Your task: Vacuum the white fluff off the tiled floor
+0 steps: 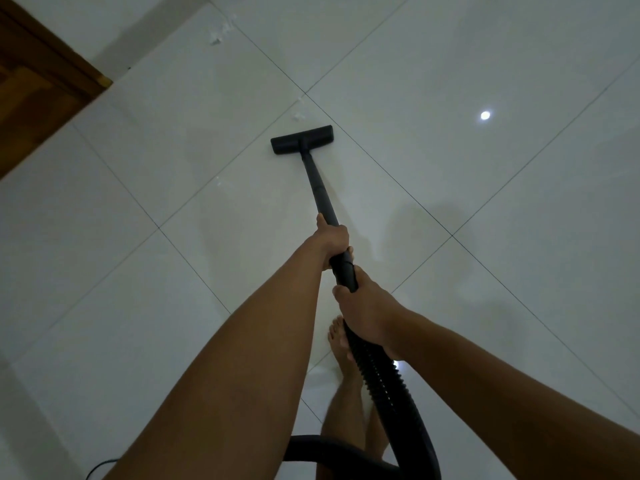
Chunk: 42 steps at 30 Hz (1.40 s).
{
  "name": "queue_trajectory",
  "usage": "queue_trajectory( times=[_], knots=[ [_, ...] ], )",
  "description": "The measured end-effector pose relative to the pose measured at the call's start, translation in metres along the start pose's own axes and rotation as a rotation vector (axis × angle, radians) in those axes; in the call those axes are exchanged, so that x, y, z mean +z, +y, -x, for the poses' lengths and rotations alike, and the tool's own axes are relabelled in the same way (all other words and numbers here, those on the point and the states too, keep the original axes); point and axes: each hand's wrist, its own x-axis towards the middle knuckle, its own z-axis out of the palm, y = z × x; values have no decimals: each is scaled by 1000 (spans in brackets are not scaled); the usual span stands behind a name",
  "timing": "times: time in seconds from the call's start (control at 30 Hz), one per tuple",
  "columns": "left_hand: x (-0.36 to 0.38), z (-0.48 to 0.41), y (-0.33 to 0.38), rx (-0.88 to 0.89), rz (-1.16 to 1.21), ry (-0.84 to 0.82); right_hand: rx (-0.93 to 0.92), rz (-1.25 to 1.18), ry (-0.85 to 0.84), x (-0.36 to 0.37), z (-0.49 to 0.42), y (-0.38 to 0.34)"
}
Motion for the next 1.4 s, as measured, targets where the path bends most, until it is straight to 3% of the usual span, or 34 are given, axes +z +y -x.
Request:
queue_trajectory(
  times=[0.4,1.4],
  knots=[
    [-30,-30,60,12,10,-8,-46,93,45,-4,-40,-63],
    [-39,-91,186,31,36,82,-28,52,-88,-72,-103,-179]
  ],
)
